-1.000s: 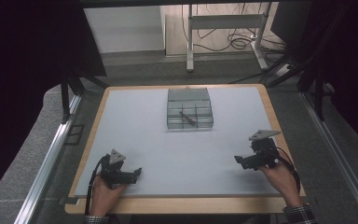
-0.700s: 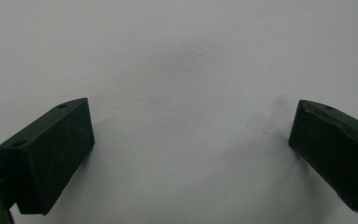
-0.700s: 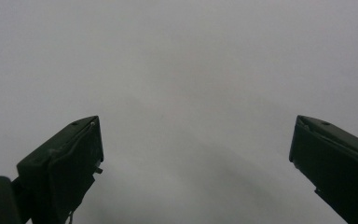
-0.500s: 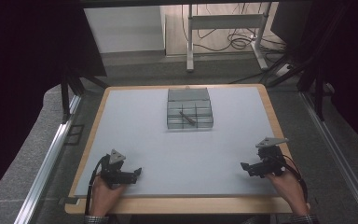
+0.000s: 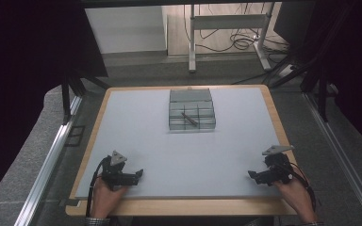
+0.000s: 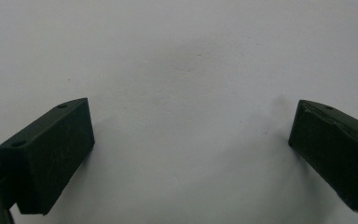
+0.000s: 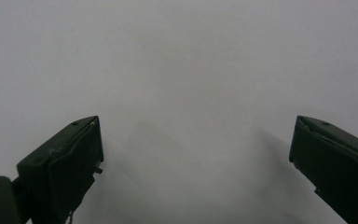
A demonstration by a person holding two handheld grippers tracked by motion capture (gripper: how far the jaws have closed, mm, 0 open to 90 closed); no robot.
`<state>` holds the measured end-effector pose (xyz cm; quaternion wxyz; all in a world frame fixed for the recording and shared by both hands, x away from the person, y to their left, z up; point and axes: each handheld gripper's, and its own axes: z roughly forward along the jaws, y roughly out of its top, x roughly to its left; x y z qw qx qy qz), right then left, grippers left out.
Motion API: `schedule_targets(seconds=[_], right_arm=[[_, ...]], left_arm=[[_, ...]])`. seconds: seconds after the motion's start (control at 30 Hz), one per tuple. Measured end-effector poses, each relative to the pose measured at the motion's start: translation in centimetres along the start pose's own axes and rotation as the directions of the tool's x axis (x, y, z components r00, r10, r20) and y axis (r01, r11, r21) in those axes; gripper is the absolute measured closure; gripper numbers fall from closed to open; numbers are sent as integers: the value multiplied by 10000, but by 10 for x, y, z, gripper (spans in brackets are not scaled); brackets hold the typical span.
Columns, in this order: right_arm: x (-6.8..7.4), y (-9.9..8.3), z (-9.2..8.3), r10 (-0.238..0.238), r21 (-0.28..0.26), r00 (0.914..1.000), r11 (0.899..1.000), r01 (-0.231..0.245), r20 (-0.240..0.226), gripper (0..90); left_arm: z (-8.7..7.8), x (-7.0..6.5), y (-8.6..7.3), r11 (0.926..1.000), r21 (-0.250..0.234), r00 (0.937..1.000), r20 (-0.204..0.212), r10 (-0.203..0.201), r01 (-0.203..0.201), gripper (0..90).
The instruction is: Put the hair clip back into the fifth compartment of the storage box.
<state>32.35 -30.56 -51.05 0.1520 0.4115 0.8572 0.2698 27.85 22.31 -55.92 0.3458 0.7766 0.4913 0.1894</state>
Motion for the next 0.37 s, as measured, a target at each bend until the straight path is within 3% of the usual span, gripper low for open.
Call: schedule_targets(seconds=[0.13, 0.37], right_arm=[[1, -5, 5, -153, 201, 9999, 9997, 152, 29, 12], [2, -9, 5, -86, -63, 9999, 9999, 87, 53, 4]], left_arm=[[0, 0, 0, 10000, 4, 10000, -7, 6, -6, 4], [0, 0, 0, 10000, 8, 10000, -1, 11, -11, 4]])
